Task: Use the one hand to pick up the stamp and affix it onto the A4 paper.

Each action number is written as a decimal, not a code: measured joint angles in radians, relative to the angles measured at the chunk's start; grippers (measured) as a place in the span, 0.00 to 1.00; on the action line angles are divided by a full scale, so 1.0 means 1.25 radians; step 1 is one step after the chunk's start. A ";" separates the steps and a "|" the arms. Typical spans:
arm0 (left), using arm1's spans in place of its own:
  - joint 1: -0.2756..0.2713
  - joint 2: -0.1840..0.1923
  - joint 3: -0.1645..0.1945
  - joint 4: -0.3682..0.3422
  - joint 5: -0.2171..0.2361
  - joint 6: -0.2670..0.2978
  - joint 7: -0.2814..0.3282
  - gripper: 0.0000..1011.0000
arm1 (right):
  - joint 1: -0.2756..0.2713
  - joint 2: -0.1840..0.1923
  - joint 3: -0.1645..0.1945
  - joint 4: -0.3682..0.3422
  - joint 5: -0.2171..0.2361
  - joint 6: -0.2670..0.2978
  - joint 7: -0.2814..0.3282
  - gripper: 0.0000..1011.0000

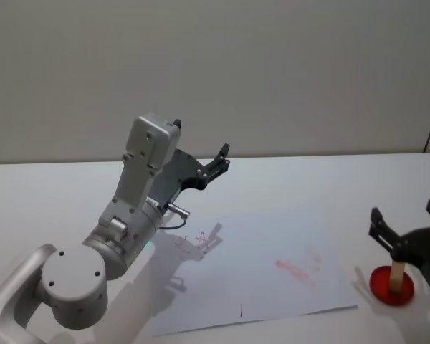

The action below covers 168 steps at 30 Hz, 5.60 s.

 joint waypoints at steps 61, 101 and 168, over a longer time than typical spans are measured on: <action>0.000 0.000 0.000 0.000 0.000 0.000 0.000 0.99 | -0.041 -0.072 -0.007 0.024 -0.068 0.206 -0.061 0.67; 0.000 0.000 0.000 0.000 0.000 0.000 0.000 0.99 | 0.027 -0.083 -0.008 0.030 -0.139 0.150 0.070 0.21; 0.000 0.000 0.000 0.000 0.000 0.000 0.000 0.99 | 0.343 -0.228 -0.063 0.423 -0.163 0.216 0.401 0.21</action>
